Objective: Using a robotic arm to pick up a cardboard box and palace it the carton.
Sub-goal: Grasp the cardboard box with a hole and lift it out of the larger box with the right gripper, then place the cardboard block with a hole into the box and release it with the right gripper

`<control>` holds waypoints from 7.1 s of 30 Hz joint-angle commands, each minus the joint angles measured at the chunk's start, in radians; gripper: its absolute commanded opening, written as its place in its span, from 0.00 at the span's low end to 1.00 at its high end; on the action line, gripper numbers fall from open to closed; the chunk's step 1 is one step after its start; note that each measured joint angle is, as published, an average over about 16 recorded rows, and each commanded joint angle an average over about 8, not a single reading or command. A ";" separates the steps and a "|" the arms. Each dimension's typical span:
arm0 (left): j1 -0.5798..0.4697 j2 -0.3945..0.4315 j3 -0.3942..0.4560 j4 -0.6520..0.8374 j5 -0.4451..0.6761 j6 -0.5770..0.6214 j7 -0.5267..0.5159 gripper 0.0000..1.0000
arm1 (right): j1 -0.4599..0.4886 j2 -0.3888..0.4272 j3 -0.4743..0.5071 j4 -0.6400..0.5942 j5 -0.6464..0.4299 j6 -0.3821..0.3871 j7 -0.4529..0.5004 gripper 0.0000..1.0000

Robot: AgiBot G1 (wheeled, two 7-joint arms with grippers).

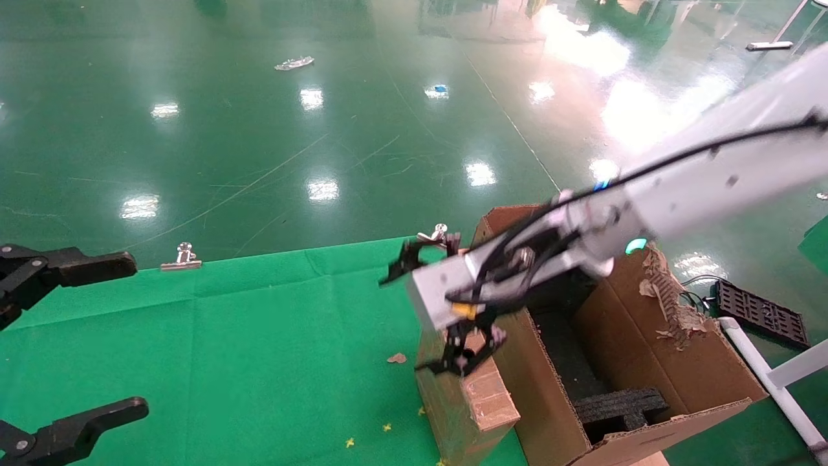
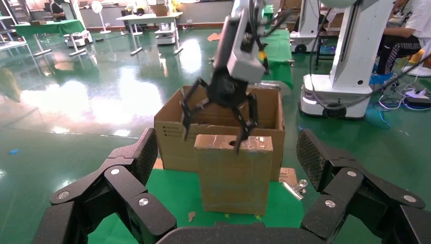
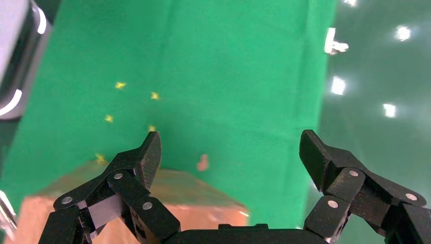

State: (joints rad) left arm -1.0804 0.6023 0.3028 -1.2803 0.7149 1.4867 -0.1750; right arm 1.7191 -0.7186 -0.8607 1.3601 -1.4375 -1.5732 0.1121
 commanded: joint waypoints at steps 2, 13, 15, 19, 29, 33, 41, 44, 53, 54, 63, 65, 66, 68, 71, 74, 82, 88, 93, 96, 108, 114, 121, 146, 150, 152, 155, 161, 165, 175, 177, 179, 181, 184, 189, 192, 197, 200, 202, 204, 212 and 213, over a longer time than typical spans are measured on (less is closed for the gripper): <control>0.000 0.000 0.000 0.000 0.000 0.000 0.000 1.00 | 0.087 0.002 -0.044 0.000 -0.001 -0.003 0.017 1.00; 0.000 0.000 0.001 0.000 0.000 0.000 0.000 1.00 | 0.242 0.056 -0.302 0.000 0.093 -0.010 -0.076 1.00; 0.000 0.000 0.001 0.000 -0.001 0.000 0.000 1.00 | 0.255 0.064 -0.347 0.000 0.126 -0.008 -0.095 1.00; 0.000 0.000 0.001 0.000 -0.001 0.000 0.000 1.00 | 0.288 0.068 -0.427 -0.001 0.163 -0.002 -0.127 1.00; 0.000 -0.001 0.001 0.000 -0.001 -0.001 0.001 1.00 | 0.376 0.041 -0.512 -0.001 0.149 0.035 -0.236 1.00; 0.000 -0.001 0.002 0.000 -0.001 -0.001 0.001 1.00 | 0.388 0.036 -0.522 0.000 0.133 0.044 -0.324 1.00; 0.000 -0.001 0.002 0.000 -0.001 -0.001 0.001 1.00 | 0.387 0.041 -0.528 0.001 0.141 0.070 -0.447 1.00; 0.000 -0.001 0.002 0.000 -0.001 -0.001 0.001 1.00 | 0.381 0.045 -0.531 -0.001 0.149 0.081 -0.440 1.00; -0.001 -0.001 0.002 0.000 -0.002 -0.001 0.001 1.00 | 0.412 0.023 -0.590 -0.070 0.193 0.051 0.176 1.00; -0.001 -0.001 0.003 0.000 -0.002 -0.001 0.001 1.00 | 0.427 0.010 -0.603 -0.085 0.184 0.040 0.280 1.00; -0.001 -0.001 0.003 0.000 -0.002 -0.001 0.001 1.00 | 0.500 -0.071 -0.755 -0.162 0.160 -0.013 0.860 1.00; -0.001 -0.001 0.003 0.000 -0.002 -0.001 0.002 1.00 | 0.498 -0.073 -0.788 -0.168 0.177 -0.010 0.903 1.00; -0.001 -0.001 0.003 0.000 -0.002 -0.001 0.002 1.00 | 0.495 -0.072 -0.801 -0.172 0.187 -0.008 0.920 1.00; -0.001 -0.001 0.003 0.000 -0.002 -0.001 0.002 1.00 | 0.487 -0.071 -0.822 -0.183 0.210 -0.002 0.946 1.00; -0.001 -0.001 0.003 0.000 -0.002 -0.001 0.002 1.00 | 0.471 -0.072 -0.841 -0.210 0.241 0.008 0.975 1.00; -0.001 -0.001 0.003 0.000 -0.002 -0.001 0.002 1.00 | 0.451 -0.080 -0.850 -0.240 0.265 0.020 0.993 1.00; -0.001 -0.002 0.004 0.000 -0.003 -0.002 0.002 1.00 | 0.401 -0.115 -0.857 -0.288 0.281 0.072 1.011 1.00; -0.001 -0.002 0.004 0.000 -0.003 -0.002 0.002 1.00 | 0.387 -0.129 -0.870 -0.271 0.244 0.104 1.020 0.73; -0.001 -0.002 0.004 0.000 -0.003 -0.002 0.002 0.72 | 0.393 -0.123 -0.884 -0.227 0.199 0.124 1.040 0.10; -0.001 -0.002 0.004 0.000 -0.003 -0.002 0.002 0.35 | 0.399 -0.116 -0.891 -0.194 0.174 0.133 1.055 0.00; -0.001 -0.002 0.005 0.000 -0.003 -0.002 0.002 0.00 | 0.416 -0.089 -0.902 -0.104 0.114 0.158 1.076 0.00; -0.001 -0.002 0.005 0.000 -0.004 -0.002 0.003 0.00 | 0.415 -0.076 -0.906 -0.101 0.100 0.162 1.061 0.00; -0.001 -0.002 0.005 0.000 -0.004 -0.002 0.003 0.00 | 0.422 -0.060 -0.901 -0.103 0.094 0.170 1.034 0.00; -0.001 -0.003 0.006 0.000 -0.004 -0.003 0.003 0.00 | 0.713 0.120 -0.694 -0.544 0.180 0.217 0.746 0.00; -0.002 -0.003 0.007 0.000 -0.005 -0.003 0.003 0.00 | 0.727 0.129 -0.711 -0.665 0.140 0.194 0.739 0.00; -0.002 -0.003 0.007 0.000 -0.005 -0.003 0.003 0.17 | 0.724 0.131 -0.723 -0.721 0.121 0.184 0.746 0.00; -0.002 -0.003 0.007 0.000 -0.005 -0.003 0.003 0.54 | 0.708 0.132 -0.743 -0.792 0.100 0.159 0.764 0.00; -0.002 -0.003 0.007 0.000 -0.005 -0.003 0.004 1.00 | 0.660 0.144 -0.782 -0.875 0.071 0.106 0.788 0.00; -0.002 -0.003 0.007 0.000 -0.005 -0.003 0.004 1.00 | 0.617 0.149 -0.804 -0.903 0.050 0.111 0.794 0.00; -0.002 -0.003 0.008 0.000 -0.005 -0.003 0.004 1.00 | 0.488 0.121 -0.833 -0.975 0.033 0.192 0.819 0.00; -0.002 -0.003 0.008 0.000 -0.005 -0.003 0.004 1.00 | 0.468 0.113 -0.837 -0.986 0.032 0.202 0.822 0.00; -0.002 -0.003 0.008 0.000 -0.005 -0.003 0.004 1.00 | 0.450 0.105 -0.841 -0.996 0.029 0.211 0.827 0.00; -0.002 -0.003 0.008 0.000 -0.005 -0.003 0.004 1.00 | 0.434 0.099 -0.844 -1.003 0.027 0.219 0.834 0.00; -0.002 -0.003 0.008 0.000 -0.005 -0.003 0.004 1.00 | 0.413 0.093 -0.849 -1.008 0.023 0.234 0.845 0.00; -0.002 -0.003 0.008 0.000 -0.006 -0.004 0.004 1.00 | 0.378 0.084 -0.858 -1.002 0.014 0.260 0.868 0.00; -0.002 -0.003 0.008 0.000 -0.006 -0.004 0.004 1.00 | 0.354 0.076 -0.864 -0.994 0.009 0.278 0.887 0.00; -0.002 -0.003 0.009 0.000 -0.006 -0.004 0.004 1.00 | 0.301 0.068 -0.870 -0.972 0.013 0.305 0.919 0.00; -0.002 -0.004 0.009 0.000 -0.006 -0.004 0.004 1.00 | 0.269 0.065 -0.873 -0.957 0.015 0.322 0.936 0.00; -0.002 -0.004 0.009 0.000 -0.006 -0.004 0.004 1.00 | 0.247 0.063 -0.877 -0.948 0.013 0.337 0.947 0.00; -0.002 -0.004 0.009 0.000 -0.006 -0.004 0.004 1.00 | 0.226 0.060 -0.880 -0.941 0.013 0.354 0.959 0.00; -0.002 -0.004 0.009 0.000 -0.006 -0.004 0.005 1.00 | 0.117 0.039 -0.876 -0.923 0.042 0.429 0.982 0.00; -0.002 -0.004 0.009 0.000 -0.006 -0.004 0.005 1.00 | 0.103 0.035 -0.874 -0.923 0.048 0.442 0.979 0.00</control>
State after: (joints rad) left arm -1.0825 0.5985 0.3120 -1.2802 0.7086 1.4828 -0.1705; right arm 1.8207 -0.6845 -1.7313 0.4307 -1.3863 -1.1253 1.0817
